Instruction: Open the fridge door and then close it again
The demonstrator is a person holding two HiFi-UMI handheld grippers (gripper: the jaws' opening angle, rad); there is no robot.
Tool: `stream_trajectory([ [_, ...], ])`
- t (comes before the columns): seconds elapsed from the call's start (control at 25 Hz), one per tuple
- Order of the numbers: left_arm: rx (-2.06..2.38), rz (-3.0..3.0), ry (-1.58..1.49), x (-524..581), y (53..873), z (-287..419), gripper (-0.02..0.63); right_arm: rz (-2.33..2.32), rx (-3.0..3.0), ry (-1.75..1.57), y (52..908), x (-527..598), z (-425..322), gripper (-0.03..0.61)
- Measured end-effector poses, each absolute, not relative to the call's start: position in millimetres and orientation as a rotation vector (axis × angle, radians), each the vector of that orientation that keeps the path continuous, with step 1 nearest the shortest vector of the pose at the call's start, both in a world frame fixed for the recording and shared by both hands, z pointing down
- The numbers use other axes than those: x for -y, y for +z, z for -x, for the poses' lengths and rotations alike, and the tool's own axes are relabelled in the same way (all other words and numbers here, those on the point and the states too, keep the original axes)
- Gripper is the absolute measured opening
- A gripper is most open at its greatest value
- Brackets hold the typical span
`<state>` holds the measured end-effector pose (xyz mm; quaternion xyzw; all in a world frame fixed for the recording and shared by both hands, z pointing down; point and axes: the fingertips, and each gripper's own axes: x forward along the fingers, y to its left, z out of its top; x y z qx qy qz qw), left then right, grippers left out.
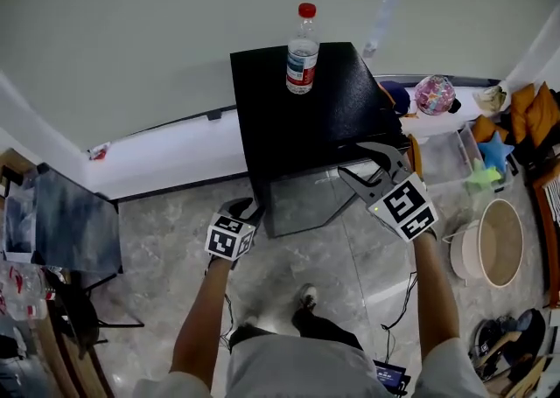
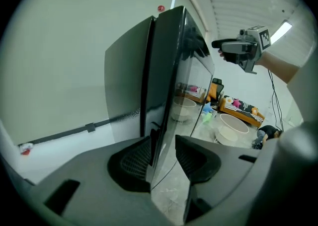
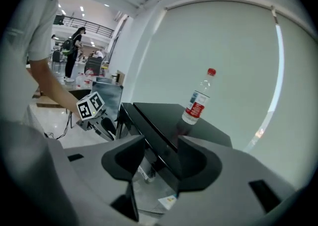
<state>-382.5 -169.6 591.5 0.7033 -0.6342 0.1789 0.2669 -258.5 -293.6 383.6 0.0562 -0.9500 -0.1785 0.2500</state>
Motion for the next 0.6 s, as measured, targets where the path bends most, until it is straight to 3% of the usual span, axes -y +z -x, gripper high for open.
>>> stream_trajectory([
  [0.6,1.767,-1.861,0.374,181,604,387,0.138,0.247,2.343,-0.739,427,288,296,0.214],
])
